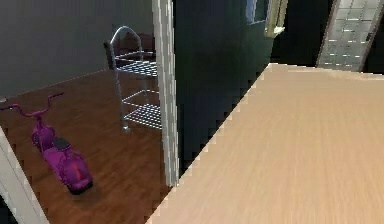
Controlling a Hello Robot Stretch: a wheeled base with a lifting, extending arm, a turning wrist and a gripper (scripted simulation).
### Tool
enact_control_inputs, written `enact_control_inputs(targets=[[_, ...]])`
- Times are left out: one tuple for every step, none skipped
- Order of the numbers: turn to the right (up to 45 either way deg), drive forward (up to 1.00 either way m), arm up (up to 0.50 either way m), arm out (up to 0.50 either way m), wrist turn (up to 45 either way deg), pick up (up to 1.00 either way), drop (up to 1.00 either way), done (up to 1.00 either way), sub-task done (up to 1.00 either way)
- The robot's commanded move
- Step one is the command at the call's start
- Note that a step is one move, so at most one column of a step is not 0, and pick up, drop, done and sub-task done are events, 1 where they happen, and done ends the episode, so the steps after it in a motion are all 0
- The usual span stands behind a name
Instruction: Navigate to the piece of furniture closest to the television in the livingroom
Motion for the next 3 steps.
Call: enact_control_inputs(targets=[[0.0,0.30,0.00,0.00,0.0,0.00,0.00,0.00,0.00],[-39.0,0.00,0.00,0.00,0.0,0.00,0.00,0.00,0.00],[0.0,0.60,0.00,0.00,0.0,0.00,0.00,0.00,0.00]])
